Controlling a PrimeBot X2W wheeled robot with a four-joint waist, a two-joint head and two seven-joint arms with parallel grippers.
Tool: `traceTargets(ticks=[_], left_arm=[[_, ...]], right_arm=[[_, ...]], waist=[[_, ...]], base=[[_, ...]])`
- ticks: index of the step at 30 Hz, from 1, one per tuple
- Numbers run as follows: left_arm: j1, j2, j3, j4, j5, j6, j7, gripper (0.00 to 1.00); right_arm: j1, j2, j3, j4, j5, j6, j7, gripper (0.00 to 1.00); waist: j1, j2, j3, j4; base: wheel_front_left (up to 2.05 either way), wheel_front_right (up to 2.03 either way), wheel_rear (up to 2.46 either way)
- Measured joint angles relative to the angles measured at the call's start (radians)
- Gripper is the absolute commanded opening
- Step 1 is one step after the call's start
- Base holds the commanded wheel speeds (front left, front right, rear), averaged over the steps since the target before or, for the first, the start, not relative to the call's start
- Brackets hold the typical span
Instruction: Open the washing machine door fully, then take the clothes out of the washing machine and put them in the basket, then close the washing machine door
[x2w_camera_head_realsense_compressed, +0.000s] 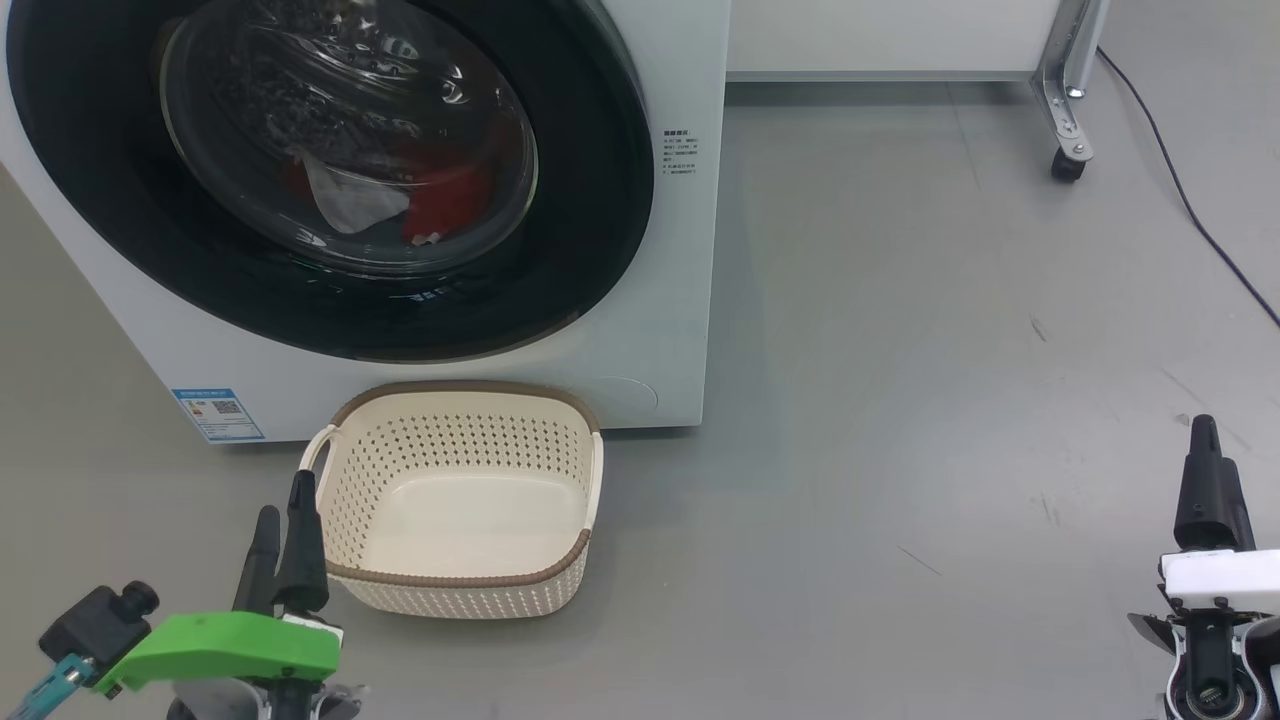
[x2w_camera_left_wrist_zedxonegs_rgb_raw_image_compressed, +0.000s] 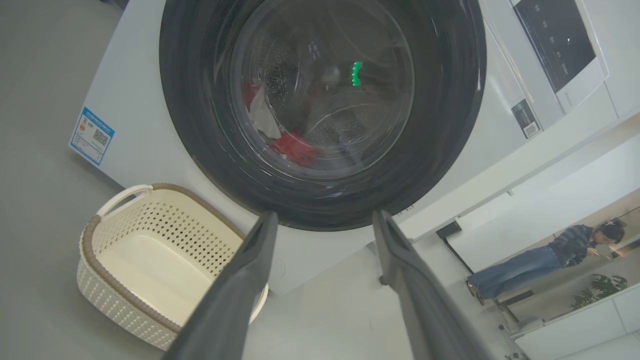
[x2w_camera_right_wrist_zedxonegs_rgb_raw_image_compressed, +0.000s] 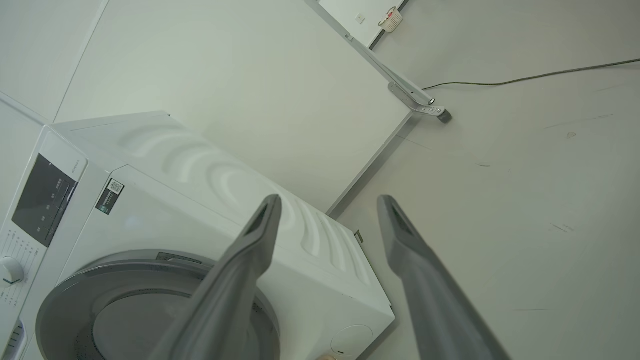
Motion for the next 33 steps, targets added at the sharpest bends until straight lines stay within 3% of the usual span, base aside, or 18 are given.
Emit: traceTargets(ticks=[17, 23, 26, 33], left_arm=[[-0.013, 0.001, -0.087, -0.044, 0.285, 0.056, -0.044, 1.00], [-0.023, 0.001, -0.117, -0.061, 0.410, 0.099, -0.070, 1.00], [-0.024, 0.001, -0.125, -0.065, 0.474, 0.141, -0.080, 1.00], [-0.024, 0.001, -0.156, -0.065, 0.557, 0.189, -0.105, 1.00]], right_arm=[[0.006, -0.068, 0.095, -0.030, -0.291, 0.000, -0.051, 1.00], [0.006, -0.092, 0.125, -0.036, -0.413, 0.000, -0.074, 1.00], [0.006, -0.099, 0.143, -0.045, -0.490, 0.001, -0.084, 1.00], [0.006, -0.105, 0.187, -0.051, -0.606, 0.001, -0.110, 1.00]], waist=[[0.0000, 0.0000, 0.013, 0.009], [0.0000, -0.0001, 0.021, 0.017], [0.0000, 0.0000, 0.025, 0.023], [0.0000, -0.0001, 0.028, 0.031]], base=[[0.00, 0.00, 0.00], [0.00, 0.00, 0.00], [0.00, 0.00, 0.00], [0.00, 0.00, 0.00]])
